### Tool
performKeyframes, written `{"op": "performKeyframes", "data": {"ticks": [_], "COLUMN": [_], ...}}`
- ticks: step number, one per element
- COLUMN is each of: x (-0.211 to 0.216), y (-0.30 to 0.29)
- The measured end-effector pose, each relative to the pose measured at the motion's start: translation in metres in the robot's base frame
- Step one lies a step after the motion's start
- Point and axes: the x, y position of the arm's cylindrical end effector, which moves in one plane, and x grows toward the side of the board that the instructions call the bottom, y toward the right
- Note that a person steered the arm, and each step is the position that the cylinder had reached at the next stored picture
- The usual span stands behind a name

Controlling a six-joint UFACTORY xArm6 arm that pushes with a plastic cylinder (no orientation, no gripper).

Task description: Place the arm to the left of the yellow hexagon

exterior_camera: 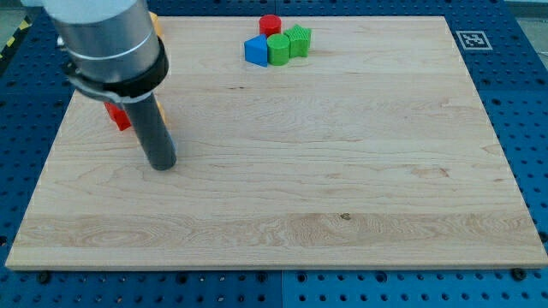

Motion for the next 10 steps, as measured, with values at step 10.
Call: {"op": "performKeyframes", "data": {"ticks": [10], "x": [-0.297], "y": [-0.148]}}
